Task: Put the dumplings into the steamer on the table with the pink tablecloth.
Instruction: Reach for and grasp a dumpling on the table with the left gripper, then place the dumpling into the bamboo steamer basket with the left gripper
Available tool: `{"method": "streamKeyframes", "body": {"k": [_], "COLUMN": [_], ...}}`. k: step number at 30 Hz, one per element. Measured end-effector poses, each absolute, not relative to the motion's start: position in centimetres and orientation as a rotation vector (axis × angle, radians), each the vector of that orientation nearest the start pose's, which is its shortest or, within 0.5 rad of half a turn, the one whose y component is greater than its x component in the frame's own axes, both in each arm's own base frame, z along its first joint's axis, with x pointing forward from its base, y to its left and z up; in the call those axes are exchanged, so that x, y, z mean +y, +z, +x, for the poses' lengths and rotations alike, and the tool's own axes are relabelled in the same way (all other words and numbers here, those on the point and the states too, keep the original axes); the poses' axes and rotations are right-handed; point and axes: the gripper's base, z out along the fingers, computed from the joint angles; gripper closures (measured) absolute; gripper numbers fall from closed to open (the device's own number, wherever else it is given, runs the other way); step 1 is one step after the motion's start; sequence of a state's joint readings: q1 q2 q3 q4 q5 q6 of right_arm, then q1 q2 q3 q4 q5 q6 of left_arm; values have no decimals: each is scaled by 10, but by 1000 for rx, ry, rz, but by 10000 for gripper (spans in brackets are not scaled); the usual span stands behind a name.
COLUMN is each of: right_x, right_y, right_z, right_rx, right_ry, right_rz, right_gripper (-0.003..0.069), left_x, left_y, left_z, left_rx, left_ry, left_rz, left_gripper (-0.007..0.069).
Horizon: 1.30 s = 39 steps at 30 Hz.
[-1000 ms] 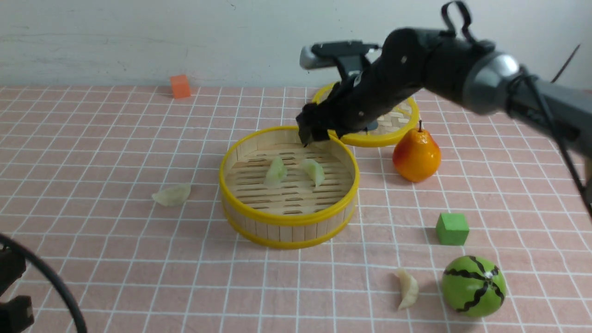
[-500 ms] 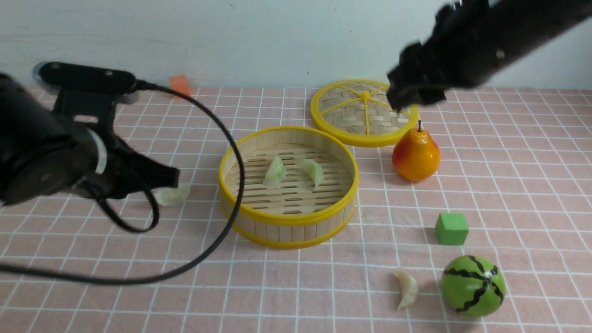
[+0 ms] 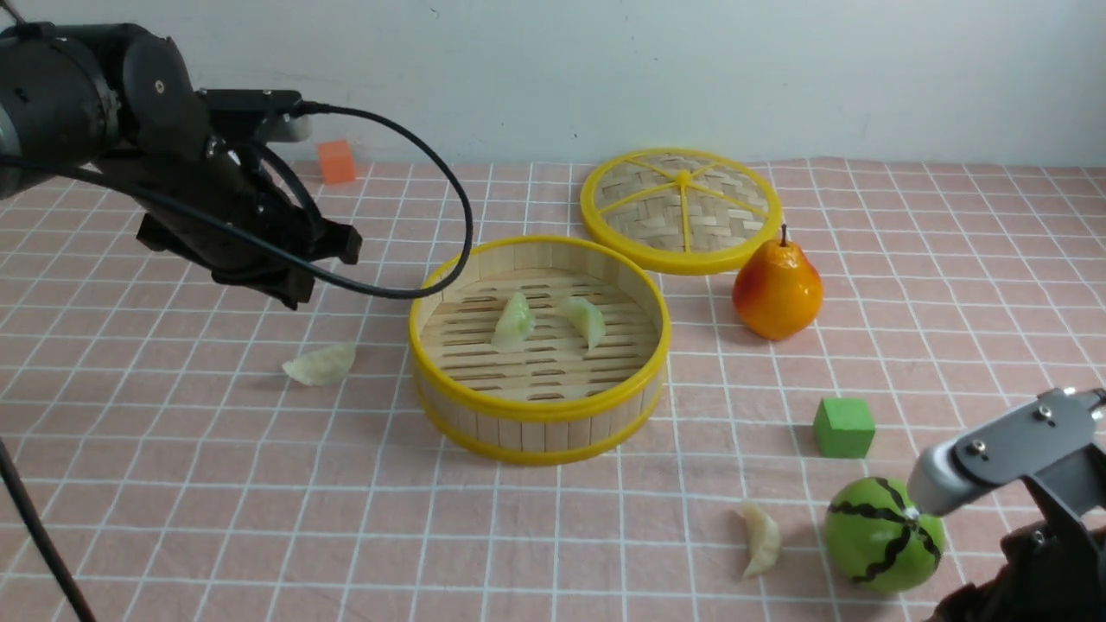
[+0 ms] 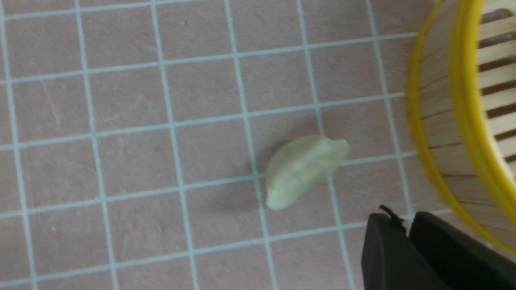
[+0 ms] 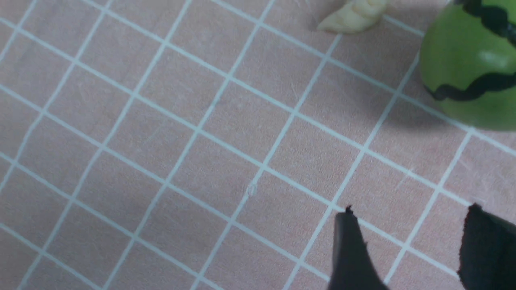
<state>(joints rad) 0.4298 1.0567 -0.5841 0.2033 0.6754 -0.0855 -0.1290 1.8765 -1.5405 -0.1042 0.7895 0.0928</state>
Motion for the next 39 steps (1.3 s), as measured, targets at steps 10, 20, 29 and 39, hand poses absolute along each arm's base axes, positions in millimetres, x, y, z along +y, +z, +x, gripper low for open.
{"method": "streamKeyframes", "body": {"k": [10, 20, 29, 39], "right_x": [85, 85, 85, 85], "right_y": [231, 232, 232, 232], "right_z": [163, 164, 165, 165], "right_rx": [2525, 2505, 2502, 2502], "right_ry": [336, 330, 330, 330], "right_rz": [-481, -481, -480, -480], "right_gripper": [290, 290, 290, 290], "left_x": [-61, -62, -61, -125], "left_y": [189, 171, 215, 289], "left_z": [449, 451, 434, 394], "left_rx": [2599, 2640, 2661, 2541], "left_ry": [-62, -77, -120, -434], "left_rz": [385, 383, 255, 214], "left_gripper": [167, 412, 424, 424]}}
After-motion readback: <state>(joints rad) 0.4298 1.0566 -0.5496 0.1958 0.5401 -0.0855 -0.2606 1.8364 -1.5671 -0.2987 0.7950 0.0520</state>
